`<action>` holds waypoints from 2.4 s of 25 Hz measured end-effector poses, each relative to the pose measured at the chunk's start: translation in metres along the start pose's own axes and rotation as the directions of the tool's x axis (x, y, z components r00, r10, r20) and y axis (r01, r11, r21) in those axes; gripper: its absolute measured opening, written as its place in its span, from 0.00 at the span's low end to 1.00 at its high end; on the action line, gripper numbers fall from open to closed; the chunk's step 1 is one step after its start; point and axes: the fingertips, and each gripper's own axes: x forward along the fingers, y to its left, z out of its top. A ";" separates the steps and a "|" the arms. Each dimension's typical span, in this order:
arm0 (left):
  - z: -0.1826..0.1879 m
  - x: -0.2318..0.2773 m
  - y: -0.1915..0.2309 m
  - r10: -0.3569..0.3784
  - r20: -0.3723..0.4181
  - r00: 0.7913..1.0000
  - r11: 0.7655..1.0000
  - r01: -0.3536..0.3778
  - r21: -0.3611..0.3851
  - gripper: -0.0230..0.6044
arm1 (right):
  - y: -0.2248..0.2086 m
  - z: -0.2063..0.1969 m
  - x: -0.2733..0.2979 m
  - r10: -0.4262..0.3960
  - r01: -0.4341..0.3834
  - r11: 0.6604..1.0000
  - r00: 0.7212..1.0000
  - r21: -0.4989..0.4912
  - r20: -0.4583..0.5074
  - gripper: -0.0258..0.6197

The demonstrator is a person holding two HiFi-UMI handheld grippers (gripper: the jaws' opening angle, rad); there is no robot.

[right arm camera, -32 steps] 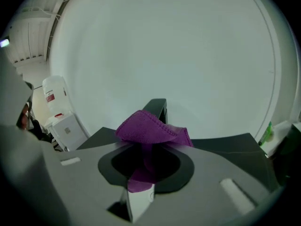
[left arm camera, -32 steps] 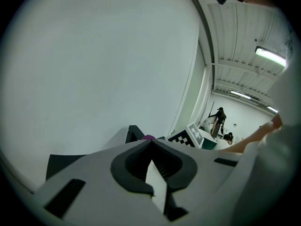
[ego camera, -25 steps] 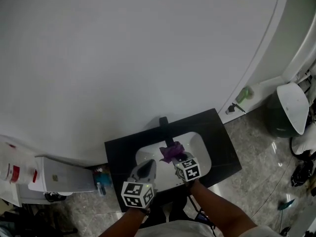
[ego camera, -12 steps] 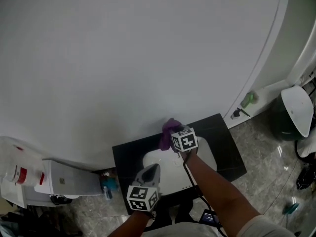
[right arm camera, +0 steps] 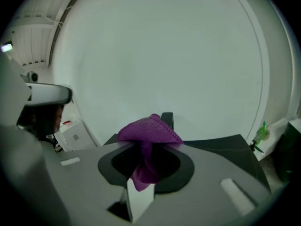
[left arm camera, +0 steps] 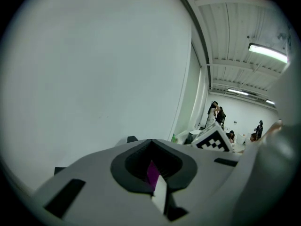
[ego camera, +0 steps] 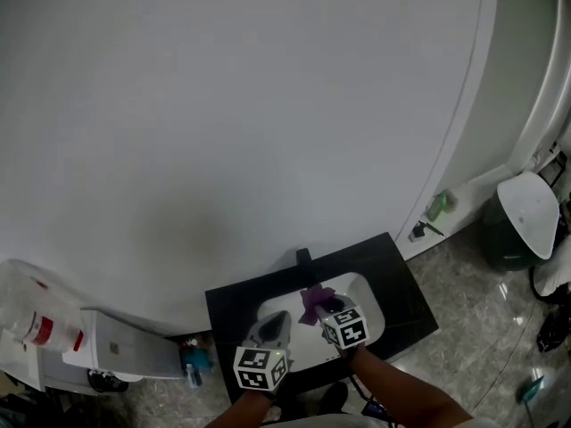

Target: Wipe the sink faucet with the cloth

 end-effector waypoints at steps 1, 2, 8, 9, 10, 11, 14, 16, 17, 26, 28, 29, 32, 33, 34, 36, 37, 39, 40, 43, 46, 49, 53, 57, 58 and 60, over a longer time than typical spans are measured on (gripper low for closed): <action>0.008 -0.003 -0.003 0.001 0.011 1.000 1.000 -0.001 0.005 0.04 | 0.007 0.010 -0.015 0.003 -0.003 1.000 1.000 -0.010 0.023 0.15; 0.016 -0.006 -0.007 0.001 0.024 1.000 1.000 -0.001 0.011 0.04 | 0.013 0.021 -0.030 0.005 -0.004 1.000 0.999 -0.019 0.049 0.15; 0.077 -0.031 -0.027 0.002 0.142 0.990 0.999 -0.007 0.032 0.04 | 0.040 0.107 -0.118 -0.023 0.041 0.997 0.966 -0.063 0.256 0.16; 0.086 -0.036 -0.030 0.002 0.161 0.987 0.999 -0.008 0.037 0.04 | 0.044 0.119 -0.129 -0.029 0.048 0.997 0.958 -0.062 0.284 0.16; 0.095 -0.040 -0.033 0.002 0.178 0.984 0.999 -0.009 0.041 0.04 | 0.047 0.130 -0.139 -0.033 0.054 0.997 0.950 -0.061 0.309 0.16; 0.102 -0.043 -0.036 0.003 0.194 0.981 0.999 -0.012 0.045 0.04 | 0.049 0.140 -0.147 -0.036 0.060 0.996 0.943 -0.062 0.331 0.16; 0.116 -0.048 -0.040 0.015 0.223 0.975 0.999 -0.026 0.046 0.04 | 0.055 0.156 -0.162 -0.041 0.068 0.996 0.927 -0.060 0.374 0.16; 0.120 -0.053 -0.041 0.021 0.234 0.972 0.998 -0.033 0.048 0.04 | 0.060 0.155 -0.164 -0.040 0.064 0.997 0.924 -0.052 0.379 0.16; 0.121 -0.056 -0.042 0.024 0.243 0.970 0.998 -0.037 0.053 0.04 | 0.062 0.153 -0.164 -0.040 0.063 0.997 0.925 -0.048 0.379 0.16; 0.119 -0.058 -0.042 0.026 0.240 0.970 0.998 -0.040 0.053 0.04 | 0.065 0.147 -0.167 -0.061 0.091 0.994 0.921 -0.061 0.385 0.16; 0.117 -0.057 -0.042 0.021 0.234 0.972 0.998 -0.035 0.055 0.04 | 0.066 0.146 -0.167 -0.062 0.092 0.994 0.921 -0.059 0.384 0.16; 0.117 -0.057 -0.043 0.018 0.231 0.973 0.998 -0.032 0.056 0.04 | 0.066 0.146 -0.167 -0.063 0.091 0.994 0.921 -0.056 0.384 0.16; 0.114 -0.055 -0.044 0.012 0.224 0.974 0.998 -0.025 0.053 0.04 | 0.065 0.145 -0.168 -0.065 0.091 0.995 0.921 -0.048 0.384 0.15; 0.112 -0.055 -0.044 0.012 0.222 0.975 0.998 -0.024 0.053 0.04 | 0.064 0.145 -0.168 -0.066 0.091 0.995 0.921 -0.047 0.384 0.15; 0.112 -0.054 -0.044 0.011 0.220 0.976 0.998 -0.023 0.053 0.04 | 0.064 0.145 -0.168 -0.067 0.091 0.995 0.921 -0.046 0.384 0.15; 0.110 -0.053 -0.044 0.011 0.215 0.977 0.998 -0.023 0.053 0.04 | 0.063 0.146 -0.166 -0.066 0.090 0.995 0.921 -0.046 0.383 0.15; 0.110 -0.052 -0.043 0.012 0.213 0.977 0.998 -0.024 0.053 0.04 | 0.063 0.146 -0.165 -0.065 0.089 0.995 0.922 -0.047 0.382 0.15; 0.109 -0.051 -0.043 0.016 0.210 0.978 0.998 -0.027 0.053 0.04 | 0.063 0.145 -0.164 -0.062 0.086 0.995 0.924 -0.046 0.378 0.15; 0.108 -0.050 -0.043 0.017 0.208 0.978 0.998 -0.029 0.052 0.04 | 0.062 0.145 -0.164 -0.061 0.083 0.996 0.925 -0.044 0.376 0.15; 0.106 -0.049 -0.043 0.021 0.204 0.979 0.998 -0.032 0.049 0.04 | 0.060 0.144 -0.164 -0.058 0.079 0.996 0.926 -0.040 0.374 0.15; 0.103 -0.049 -0.042 0.022 0.201 0.979 0.998 -0.032 0.046 0.04 | 0.061 0.143 -0.164 -0.054 0.073 0.997 0.924 -0.037 0.377 0.15; 0.102 -0.049 -0.043 0.020 0.203 0.979 0.999 -0.030 0.044 0.04 | 0.062 0.143 -0.164 -0.045 0.061 0.998 0.925 -0.029 0.376 0.15; 0.103 -0.048 -0.044 0.020 0.202 0.979 0.999 -0.029 0.042 0.04 | 0.064 0.146 -0.166 -0.041 0.061 0.997 0.925 -0.040 0.377 0.15; 0.102 -0.049 -0.044 0.017 0.202 0.979 0.999 -0.026 0.041 0.04 | 0.066 0.146 -0.165 -0.036 0.056 0.998 0.926 -0.042 0.377 0.15; 0.102 -0.049 -0.044 0.016 0.202 0.979 0.999 -0.025 0.041 0.04 | 0.066 0.146 -0.165 -0.035 0.054 0.998 0.925 -0.041 0.378 0.15; 0.102 -0.047 -0.044 0.016 0.203 0.979 0.999 -0.025 0.041 0.04 | 0.065 0.147 -0.164 -0.032 0.048 0.998 0.925 -0.033 0.378 0.15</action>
